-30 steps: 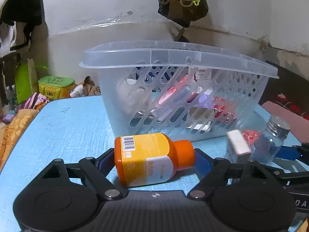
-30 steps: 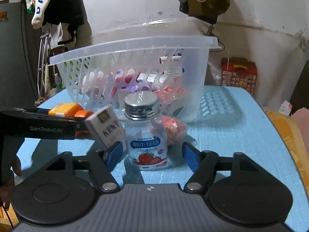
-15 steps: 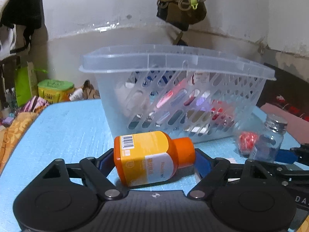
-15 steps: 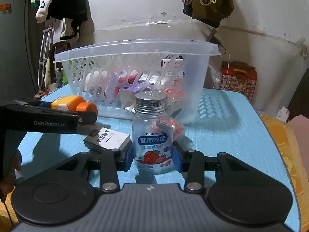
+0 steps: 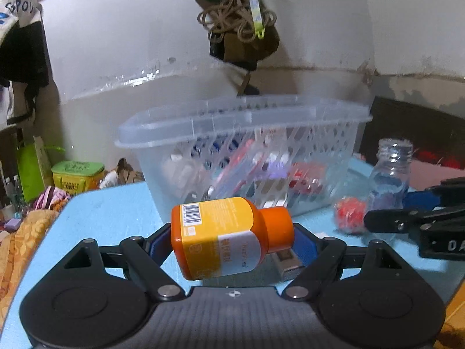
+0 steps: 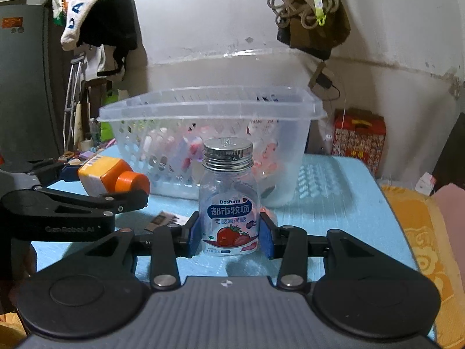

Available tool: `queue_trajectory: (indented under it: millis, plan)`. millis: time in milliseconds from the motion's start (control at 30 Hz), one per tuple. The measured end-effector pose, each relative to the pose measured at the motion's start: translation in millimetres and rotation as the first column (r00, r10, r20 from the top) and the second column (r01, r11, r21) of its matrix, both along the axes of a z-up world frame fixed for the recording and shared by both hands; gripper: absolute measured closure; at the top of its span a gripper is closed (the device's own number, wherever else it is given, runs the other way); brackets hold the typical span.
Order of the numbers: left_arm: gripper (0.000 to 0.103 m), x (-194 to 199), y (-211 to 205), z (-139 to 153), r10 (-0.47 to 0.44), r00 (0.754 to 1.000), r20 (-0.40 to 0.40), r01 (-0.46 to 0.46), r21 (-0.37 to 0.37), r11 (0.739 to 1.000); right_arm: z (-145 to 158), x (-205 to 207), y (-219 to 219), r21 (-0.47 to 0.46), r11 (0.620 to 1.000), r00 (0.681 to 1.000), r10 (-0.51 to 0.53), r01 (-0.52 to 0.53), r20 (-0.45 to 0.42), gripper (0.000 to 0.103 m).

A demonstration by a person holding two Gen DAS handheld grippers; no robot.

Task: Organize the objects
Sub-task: 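Lift the bottle and candy jar toward the basket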

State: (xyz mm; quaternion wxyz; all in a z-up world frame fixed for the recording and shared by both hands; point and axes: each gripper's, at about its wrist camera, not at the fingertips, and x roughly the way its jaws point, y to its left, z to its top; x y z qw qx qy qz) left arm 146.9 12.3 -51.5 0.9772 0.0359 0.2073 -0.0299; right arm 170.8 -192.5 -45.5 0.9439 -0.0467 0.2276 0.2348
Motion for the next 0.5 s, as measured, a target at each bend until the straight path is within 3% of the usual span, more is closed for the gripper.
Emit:
queue_trajectory:
  millis: [333, 500]
  plan:
    - [0.017, -27, -9, 23, -0.047, 0.996, 0.075, 0.045, 0.027, 0.999, 18, -12, -11, 0.068, 0.998, 1.000, 0.013, -0.015, 0.023, 0.059]
    - [0.017, -34, -5, 34, -0.035, 0.996, 0.085, 0.035, 0.001, 0.999, 22, -16, -19, 0.082, 0.996, 1.000, 0.013, -0.015, 0.026, 0.059]
